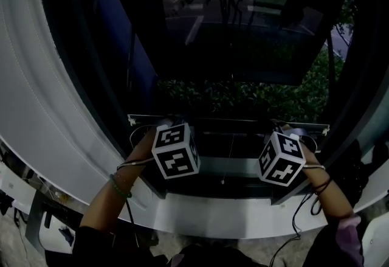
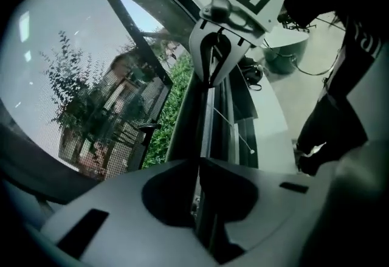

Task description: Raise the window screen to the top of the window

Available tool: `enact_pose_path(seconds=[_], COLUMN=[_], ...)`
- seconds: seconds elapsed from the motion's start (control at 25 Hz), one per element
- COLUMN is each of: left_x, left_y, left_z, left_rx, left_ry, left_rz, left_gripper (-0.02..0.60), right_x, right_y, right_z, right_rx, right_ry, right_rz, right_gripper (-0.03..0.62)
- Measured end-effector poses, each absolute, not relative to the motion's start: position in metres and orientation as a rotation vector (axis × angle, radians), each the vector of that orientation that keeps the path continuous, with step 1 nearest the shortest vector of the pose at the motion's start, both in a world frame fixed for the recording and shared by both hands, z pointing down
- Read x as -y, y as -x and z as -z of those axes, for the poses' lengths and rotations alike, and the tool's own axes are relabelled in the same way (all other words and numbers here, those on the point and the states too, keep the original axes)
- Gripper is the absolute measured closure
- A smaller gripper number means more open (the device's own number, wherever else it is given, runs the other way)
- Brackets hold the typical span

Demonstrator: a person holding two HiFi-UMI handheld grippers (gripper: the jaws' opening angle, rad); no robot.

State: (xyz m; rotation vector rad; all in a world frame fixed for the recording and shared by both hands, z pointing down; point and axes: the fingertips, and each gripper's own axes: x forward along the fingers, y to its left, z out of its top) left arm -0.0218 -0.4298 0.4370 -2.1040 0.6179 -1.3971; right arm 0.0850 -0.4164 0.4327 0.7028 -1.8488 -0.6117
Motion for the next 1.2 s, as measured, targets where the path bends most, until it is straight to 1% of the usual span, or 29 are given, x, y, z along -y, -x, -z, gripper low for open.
enact_pose_path(seconds=[0.16,0.72,1.2], left_x=[0.432,0.435,0.440], left_y=[0.024,0.026,0.027], left_z=[-0.393,-0.257,-0.100], left_rx=[-0.669,-0.723,-0.826], left_ry=[2.139,2.089,1.996], left_rz=[1.303,1.163,1.016], left_gripper=[0.555,0.555,0.551], right_x=[0.421,0.425,0.427], right_y=[-0.083,-0.082,-0.081], right_z=[-0.390,-0.253,-0.098], right_rx=[1.858,1.899,1.854], right_ry=[-0.762,-0.907,-1.076], right_rz=[0.667,0.786,0.957], right_gripper=[0.569,0.569,0.563])
